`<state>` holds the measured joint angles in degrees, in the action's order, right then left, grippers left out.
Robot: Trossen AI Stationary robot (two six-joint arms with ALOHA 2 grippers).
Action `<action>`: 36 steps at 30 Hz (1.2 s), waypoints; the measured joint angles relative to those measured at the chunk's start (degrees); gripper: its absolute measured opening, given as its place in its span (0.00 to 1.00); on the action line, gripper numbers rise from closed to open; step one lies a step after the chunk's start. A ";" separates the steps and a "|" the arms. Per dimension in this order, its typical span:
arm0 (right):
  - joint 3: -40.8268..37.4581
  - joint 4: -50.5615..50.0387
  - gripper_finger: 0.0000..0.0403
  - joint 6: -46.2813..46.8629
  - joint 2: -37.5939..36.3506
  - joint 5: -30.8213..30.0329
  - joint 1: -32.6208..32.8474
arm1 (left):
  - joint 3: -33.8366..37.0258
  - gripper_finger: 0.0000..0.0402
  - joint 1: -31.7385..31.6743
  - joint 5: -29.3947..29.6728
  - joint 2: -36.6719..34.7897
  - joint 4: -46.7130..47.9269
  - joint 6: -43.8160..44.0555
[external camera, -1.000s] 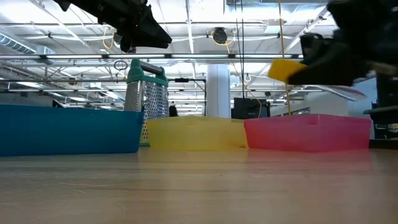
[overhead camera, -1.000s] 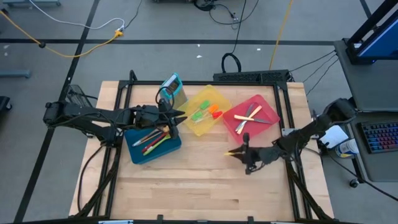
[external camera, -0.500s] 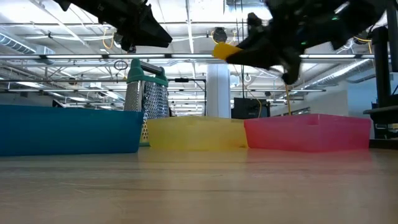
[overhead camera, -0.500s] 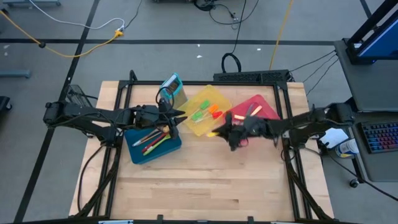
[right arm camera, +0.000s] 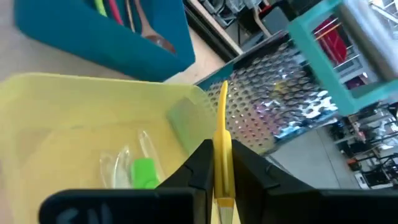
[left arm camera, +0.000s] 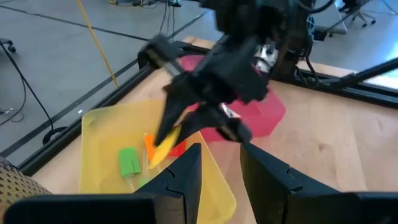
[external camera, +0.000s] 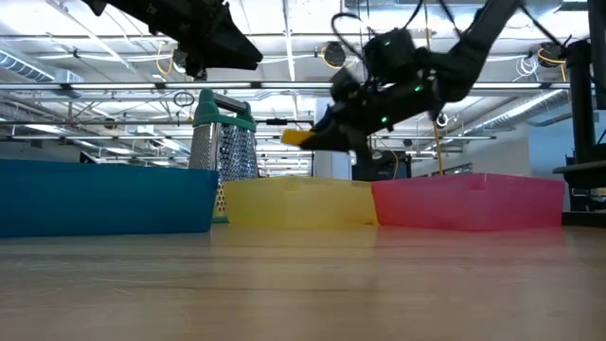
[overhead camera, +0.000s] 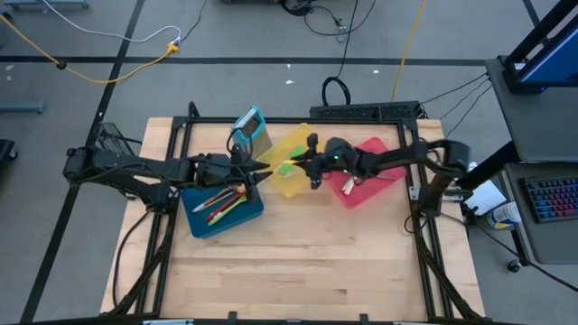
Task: Pick & Place Kitchen Items
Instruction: Put the yellow spatula into the yellow bin, then return to Home Position
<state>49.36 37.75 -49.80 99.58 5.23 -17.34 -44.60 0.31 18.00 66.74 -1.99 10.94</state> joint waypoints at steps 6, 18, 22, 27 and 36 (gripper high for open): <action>4.74 0.26 0.08 1.22 6.31 -0.75 -0.14 | 0.00 0.28 1.33 -0.10 0.01 1.78 0.09; 5.64 -1.98 0.09 10.18 9.18 -0.52 -2.17 | -0.02 0.28 3.78 0.06 0.00 3.89 3.34; 5.64 -1.96 0.16 11.85 9.14 -0.50 -2.16 | -0.01 0.28 3.97 0.07 0.02 3.87 4.98; 5.64 -1.65 0.28 13.14 9.12 -0.60 -2.14 | -0.02 0.28 3.97 0.07 0.00 3.91 5.92; 5.67 -3.65 0.38 16.03 5.59 -0.93 0.92 | -0.02 0.28 4.25 0.07 -2.55 4.03 6.52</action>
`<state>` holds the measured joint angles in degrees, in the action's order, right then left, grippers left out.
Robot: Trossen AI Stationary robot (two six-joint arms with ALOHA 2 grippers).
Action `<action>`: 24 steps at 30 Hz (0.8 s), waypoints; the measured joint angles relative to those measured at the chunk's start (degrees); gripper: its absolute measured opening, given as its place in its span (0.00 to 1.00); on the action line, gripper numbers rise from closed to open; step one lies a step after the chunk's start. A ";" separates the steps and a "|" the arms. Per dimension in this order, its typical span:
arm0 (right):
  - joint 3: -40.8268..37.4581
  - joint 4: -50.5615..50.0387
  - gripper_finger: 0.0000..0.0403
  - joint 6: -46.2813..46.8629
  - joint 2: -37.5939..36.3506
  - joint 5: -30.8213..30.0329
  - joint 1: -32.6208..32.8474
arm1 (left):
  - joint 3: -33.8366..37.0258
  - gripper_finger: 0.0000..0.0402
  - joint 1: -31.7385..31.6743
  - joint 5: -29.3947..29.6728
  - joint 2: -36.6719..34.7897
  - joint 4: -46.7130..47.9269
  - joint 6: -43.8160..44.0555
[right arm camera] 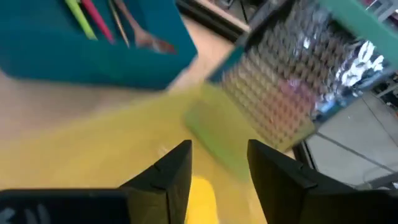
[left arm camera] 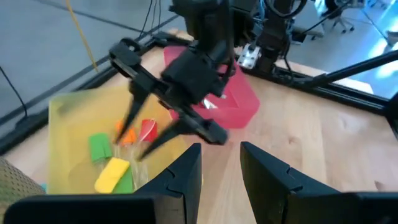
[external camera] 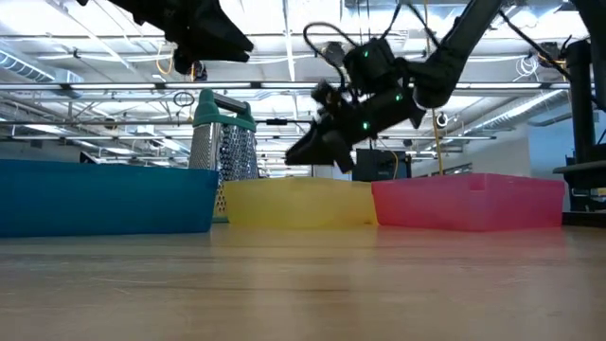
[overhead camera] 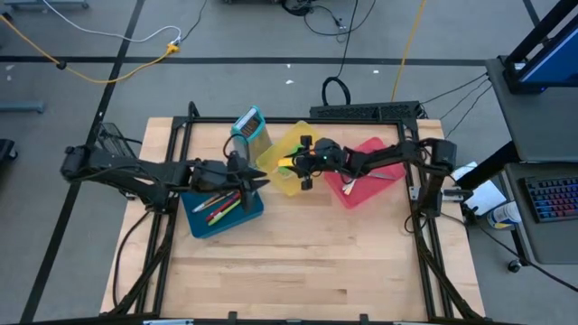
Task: Pick & Place Kitchen Items
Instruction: Return to Home Position
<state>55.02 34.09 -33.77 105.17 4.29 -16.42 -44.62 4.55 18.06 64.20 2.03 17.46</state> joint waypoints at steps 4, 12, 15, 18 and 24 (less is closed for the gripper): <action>-0.17 -6.30 0.36 3.62 -5.19 0.02 2.89 | 0.00 0.28 0.02 0.49 -4.44 2.00 -3.62; -0.21 -26.44 0.34 10.49 -21.60 0.04 8.32 | 0.00 0.28 0.02 10.42 -15.37 10.72 -12.66; -0.20 -31.34 0.34 13.14 -27.47 0.04 9.76 | 0.00 0.28 0.07 9.71 -18.58 12.39 -14.99; -0.20 -34.78 0.34 16.31 -32.63 0.09 10.66 | 0.00 0.28 0.07 8.94 -22.02 14.16 -17.65; -0.20 -41.46 0.34 22.41 -41.35 0.25 11.34 | 0.00 0.28 0.02 8.95 -29.16 18.36 -21.36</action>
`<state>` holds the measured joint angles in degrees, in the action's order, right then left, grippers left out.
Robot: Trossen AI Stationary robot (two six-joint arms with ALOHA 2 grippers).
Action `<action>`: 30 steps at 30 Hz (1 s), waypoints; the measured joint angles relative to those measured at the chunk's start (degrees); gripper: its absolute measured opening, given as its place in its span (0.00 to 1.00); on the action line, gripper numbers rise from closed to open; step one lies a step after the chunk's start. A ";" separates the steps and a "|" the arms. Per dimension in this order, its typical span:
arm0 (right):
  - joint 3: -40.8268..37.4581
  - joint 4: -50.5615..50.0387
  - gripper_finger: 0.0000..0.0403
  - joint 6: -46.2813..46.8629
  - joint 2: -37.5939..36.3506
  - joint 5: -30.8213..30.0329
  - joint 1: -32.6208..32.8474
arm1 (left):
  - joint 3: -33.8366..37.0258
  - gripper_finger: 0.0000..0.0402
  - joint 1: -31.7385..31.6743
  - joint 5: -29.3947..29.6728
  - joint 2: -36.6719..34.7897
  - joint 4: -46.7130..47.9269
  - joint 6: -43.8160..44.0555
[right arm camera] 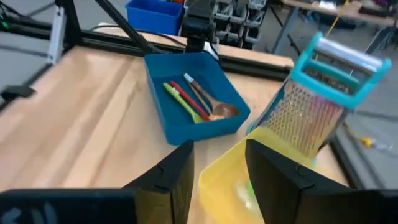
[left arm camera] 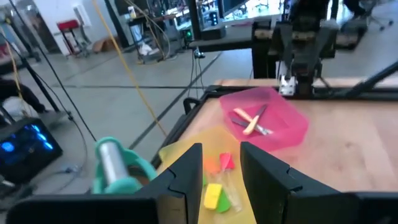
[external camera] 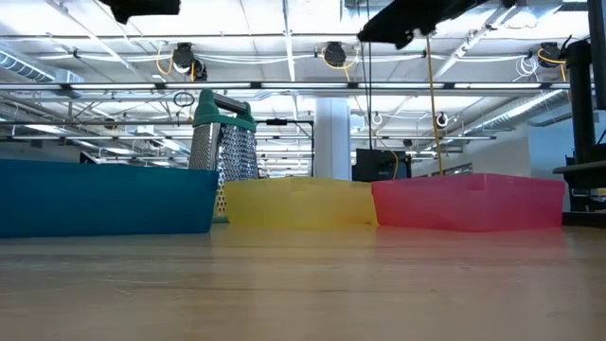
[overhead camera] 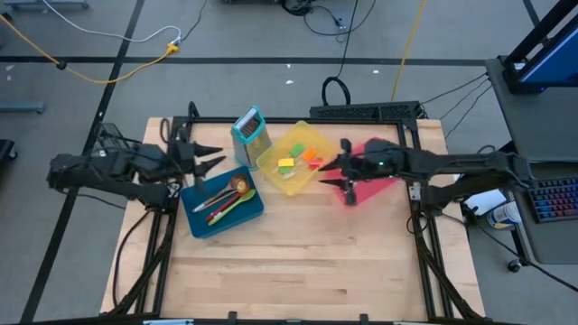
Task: Pick & Place Kitchen Items
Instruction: Return to Home Position
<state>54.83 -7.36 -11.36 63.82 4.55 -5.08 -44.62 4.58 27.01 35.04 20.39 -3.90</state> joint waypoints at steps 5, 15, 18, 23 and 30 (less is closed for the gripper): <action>0.00 -8.28 0.34 5.67 -6.20 0.03 0.00 | 0.15 0.28 0.00 -0.03 -5.69 5.25 -3.05; -7.03 -8.21 0.34 6.17 -18.09 0.06 2.14 | 16.01 0.28 0.00 -0.07 -19.86 -3.61 -4.96; -11.14 -7.01 0.34 6.13 -21.67 -0.23 1.77 | 22.08 0.28 0.00 -0.11 -23.39 -9.19 -6.11; -18.61 -4.33 0.34 6.03 -27.66 -0.37 0.22 | 28.12 0.28 0.02 -0.14 -27.71 -13.41 -7.68; -28.78 0.80 0.34 5.83 -36.94 -0.27 -2.66 | 34.01 0.28 0.02 -0.14 -32.26 -15.09 -7.77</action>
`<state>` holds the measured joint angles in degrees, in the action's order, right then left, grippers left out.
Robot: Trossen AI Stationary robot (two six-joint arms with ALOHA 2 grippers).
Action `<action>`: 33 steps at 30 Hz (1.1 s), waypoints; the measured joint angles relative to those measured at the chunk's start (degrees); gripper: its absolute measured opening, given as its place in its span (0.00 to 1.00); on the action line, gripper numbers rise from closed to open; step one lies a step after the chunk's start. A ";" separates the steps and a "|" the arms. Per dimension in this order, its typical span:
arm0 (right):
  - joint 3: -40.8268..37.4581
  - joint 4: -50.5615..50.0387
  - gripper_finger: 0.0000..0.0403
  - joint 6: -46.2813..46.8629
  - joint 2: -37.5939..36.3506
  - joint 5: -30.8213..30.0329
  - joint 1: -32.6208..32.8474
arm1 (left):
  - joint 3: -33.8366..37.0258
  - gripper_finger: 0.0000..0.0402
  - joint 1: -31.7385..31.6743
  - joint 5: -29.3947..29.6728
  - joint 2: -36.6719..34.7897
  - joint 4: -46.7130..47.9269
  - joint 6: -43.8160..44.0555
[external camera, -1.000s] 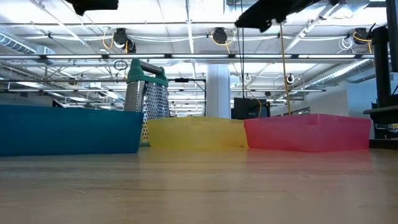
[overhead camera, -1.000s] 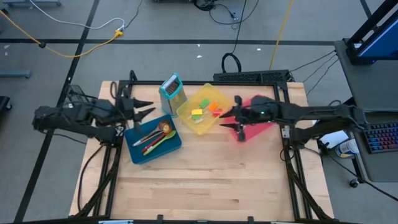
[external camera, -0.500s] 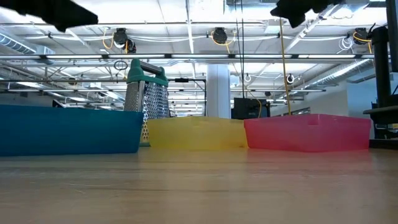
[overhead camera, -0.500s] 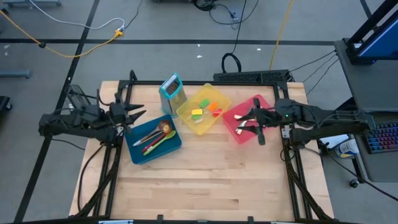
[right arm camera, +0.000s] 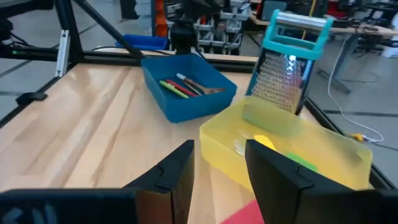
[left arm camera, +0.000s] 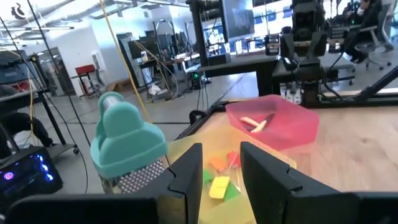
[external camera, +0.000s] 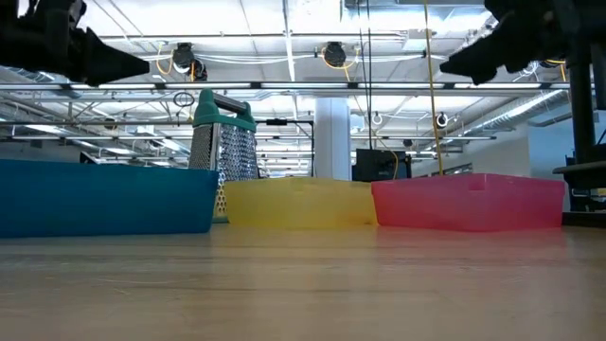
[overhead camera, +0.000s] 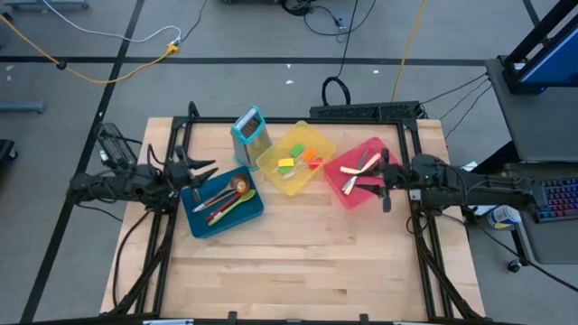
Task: Pick & Place Kitchen Items
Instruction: Return to Home Position
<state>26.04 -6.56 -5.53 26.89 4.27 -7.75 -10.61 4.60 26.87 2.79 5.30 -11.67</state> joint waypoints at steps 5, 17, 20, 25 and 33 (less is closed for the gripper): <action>-4.70 -0.08 0.34 0.34 -5.83 0.02 -1.66 | 4.18 0.28 0.00 0.00 -2.38 -3.92 -0.05; -14.51 -0.16 0.34 0.46 -19.28 0.22 -2.04 | 9.80 0.28 -0.02 -0.38 -2.46 -9.39 -0.71; -16.93 -0.07 0.34 1.02 -22.26 0.24 -2.04 | 9.79 0.28 -0.02 -2.95 -2.47 -9.05 -0.66; -20.72 1.48 0.34 2.74 -25.28 0.20 -2.04 | 9.79 0.28 -0.02 -8.88 -2.44 -8.36 -0.16; -24.28 6.51 0.34 3.74 -25.26 0.33 -2.04 | 9.79 0.28 -0.02 -22.14 -2.40 -6.16 -3.75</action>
<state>1.77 -0.05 -1.79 1.63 4.60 -9.78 -0.82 4.58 4.73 0.39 -0.86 -15.42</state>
